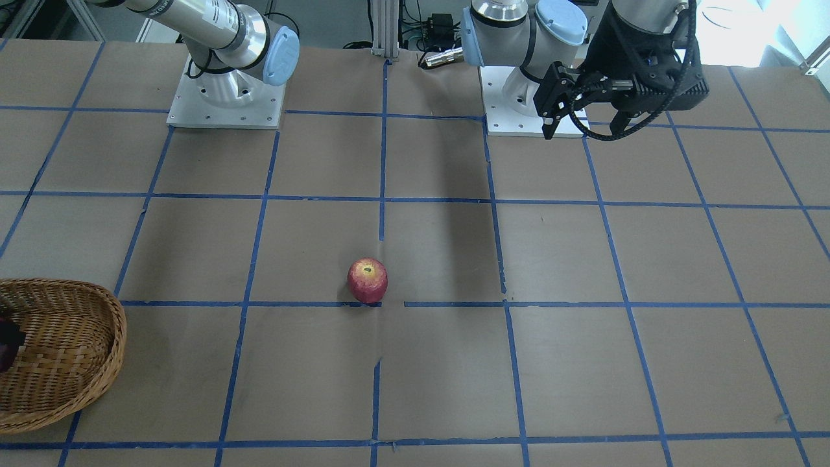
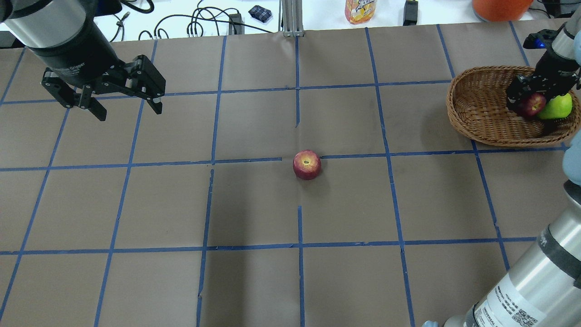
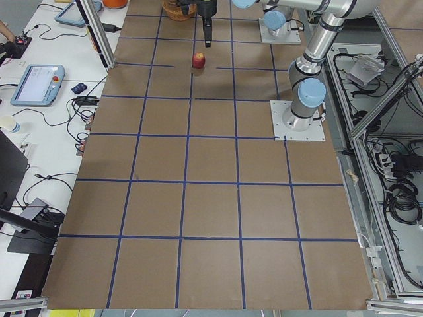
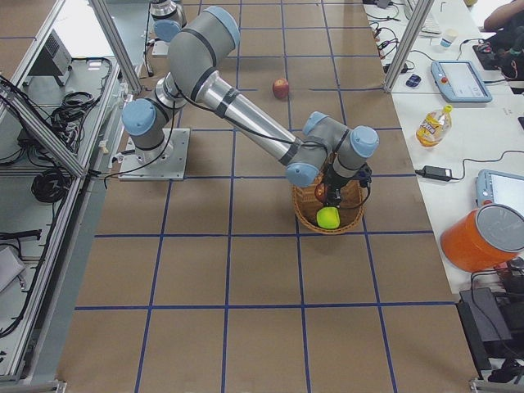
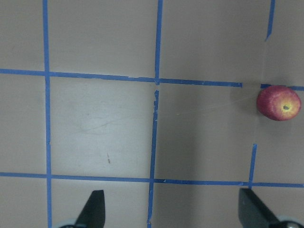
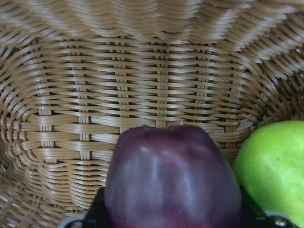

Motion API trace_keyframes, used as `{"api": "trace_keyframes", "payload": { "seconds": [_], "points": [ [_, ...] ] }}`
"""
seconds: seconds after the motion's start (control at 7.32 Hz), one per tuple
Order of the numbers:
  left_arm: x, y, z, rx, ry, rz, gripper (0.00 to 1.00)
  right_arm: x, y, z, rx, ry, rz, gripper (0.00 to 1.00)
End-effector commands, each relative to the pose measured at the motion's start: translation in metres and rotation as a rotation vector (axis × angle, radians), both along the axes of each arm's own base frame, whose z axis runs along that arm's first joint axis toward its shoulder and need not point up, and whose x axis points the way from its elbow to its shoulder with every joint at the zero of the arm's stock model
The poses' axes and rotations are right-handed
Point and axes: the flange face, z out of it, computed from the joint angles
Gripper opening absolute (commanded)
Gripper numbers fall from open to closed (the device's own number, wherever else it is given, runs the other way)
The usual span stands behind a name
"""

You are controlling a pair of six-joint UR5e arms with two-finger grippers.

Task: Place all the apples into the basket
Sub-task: 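Drop the dark red apple into the basket while the left gripper withdraws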

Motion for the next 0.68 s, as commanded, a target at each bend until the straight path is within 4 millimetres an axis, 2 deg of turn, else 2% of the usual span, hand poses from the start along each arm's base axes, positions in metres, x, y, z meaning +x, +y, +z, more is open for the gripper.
{"api": "trace_keyframes", "payload": {
  "seconds": [0.0,0.14,0.27,0.41,0.55],
  "points": [
    [0.006,-0.031,-0.009,0.029,-0.009,0.038,1.0,0.004,-0.001,0.011,-0.009,0.011,-0.006,1.0],
    [0.013,-0.03,-0.012,0.059,-0.038,0.039,1.0,0.014,0.002,0.026,0.0,0.007,-0.017,1.0],
    [-0.002,-0.033,-0.011,0.049,0.128,0.061,1.0,0.03,0.002,0.041,0.001,0.008,-0.063,1.0],
    [0.001,-0.033,-0.031,0.096,0.118,0.06,1.0,0.067,0.002,0.067,0.001,0.021,-0.056,1.0],
    [0.011,-0.031,-0.034,0.099,0.021,0.053,1.0,0.109,0.004,0.094,-0.014,0.03,-0.103,1.0]
  ]
}}
